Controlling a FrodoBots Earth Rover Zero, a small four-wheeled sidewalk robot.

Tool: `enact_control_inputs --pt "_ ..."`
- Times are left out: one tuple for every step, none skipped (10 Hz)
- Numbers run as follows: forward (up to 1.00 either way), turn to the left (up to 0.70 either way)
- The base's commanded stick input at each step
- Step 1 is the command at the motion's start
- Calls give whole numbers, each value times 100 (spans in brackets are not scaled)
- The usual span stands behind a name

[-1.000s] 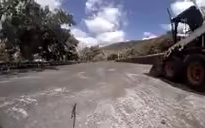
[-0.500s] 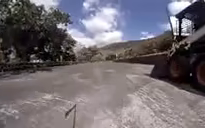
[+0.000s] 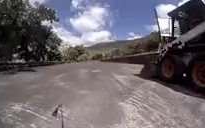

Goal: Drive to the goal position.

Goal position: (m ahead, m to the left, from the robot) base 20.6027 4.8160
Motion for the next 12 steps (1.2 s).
enact_control_inputs --pt "70 0" --pt "70 0" --pt "70 0" --pt "70 0" --pt "70 0" --pt "70 0" --pt "70 0" --pt "70 0" --pt "70 0" --pt "70 0" --pt "70 0" --pt "70 0"
